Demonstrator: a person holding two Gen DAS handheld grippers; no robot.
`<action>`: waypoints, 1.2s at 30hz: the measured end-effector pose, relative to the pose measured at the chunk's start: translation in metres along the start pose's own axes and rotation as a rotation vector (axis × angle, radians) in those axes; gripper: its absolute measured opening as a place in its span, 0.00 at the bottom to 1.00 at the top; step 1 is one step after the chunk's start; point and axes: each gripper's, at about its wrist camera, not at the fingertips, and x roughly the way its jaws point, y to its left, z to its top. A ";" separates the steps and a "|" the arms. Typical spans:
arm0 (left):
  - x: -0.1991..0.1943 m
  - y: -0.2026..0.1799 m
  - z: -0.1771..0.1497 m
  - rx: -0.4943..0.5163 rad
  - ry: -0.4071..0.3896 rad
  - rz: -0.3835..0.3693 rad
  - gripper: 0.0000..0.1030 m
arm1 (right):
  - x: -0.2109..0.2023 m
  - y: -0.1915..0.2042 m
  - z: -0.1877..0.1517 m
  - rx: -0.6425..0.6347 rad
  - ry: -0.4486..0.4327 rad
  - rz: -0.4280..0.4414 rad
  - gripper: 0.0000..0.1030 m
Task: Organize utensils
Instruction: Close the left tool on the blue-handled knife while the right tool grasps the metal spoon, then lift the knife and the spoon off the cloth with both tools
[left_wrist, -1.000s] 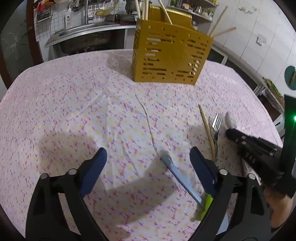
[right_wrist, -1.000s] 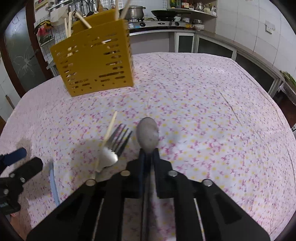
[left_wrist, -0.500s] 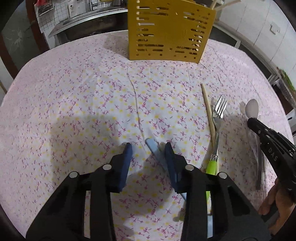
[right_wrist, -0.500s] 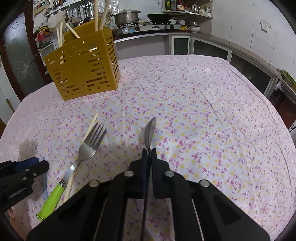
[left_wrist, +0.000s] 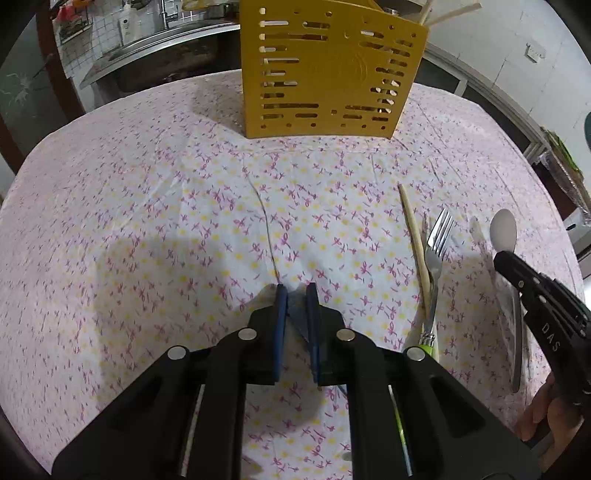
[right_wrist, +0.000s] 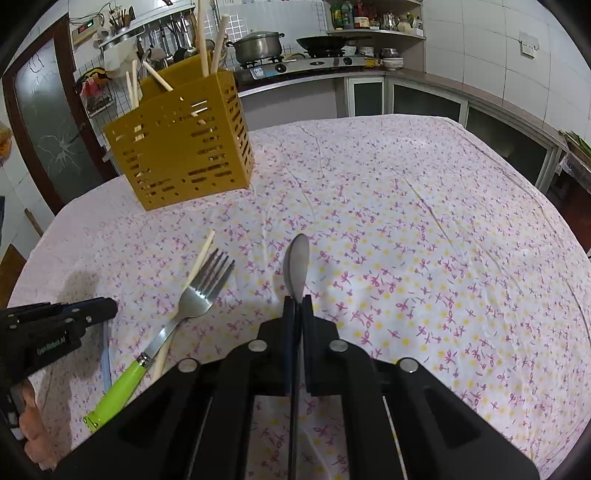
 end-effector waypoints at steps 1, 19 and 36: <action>-0.002 0.003 0.002 -0.004 -0.008 -0.013 0.09 | -0.001 0.000 0.000 0.002 -0.003 0.003 0.04; -0.031 -0.005 0.029 0.161 -0.110 -0.008 0.08 | 0.004 0.005 -0.004 0.025 0.026 0.003 0.04; 0.015 -0.008 0.040 0.203 -0.062 -0.029 0.07 | 0.007 -0.003 -0.004 0.056 0.027 0.016 0.04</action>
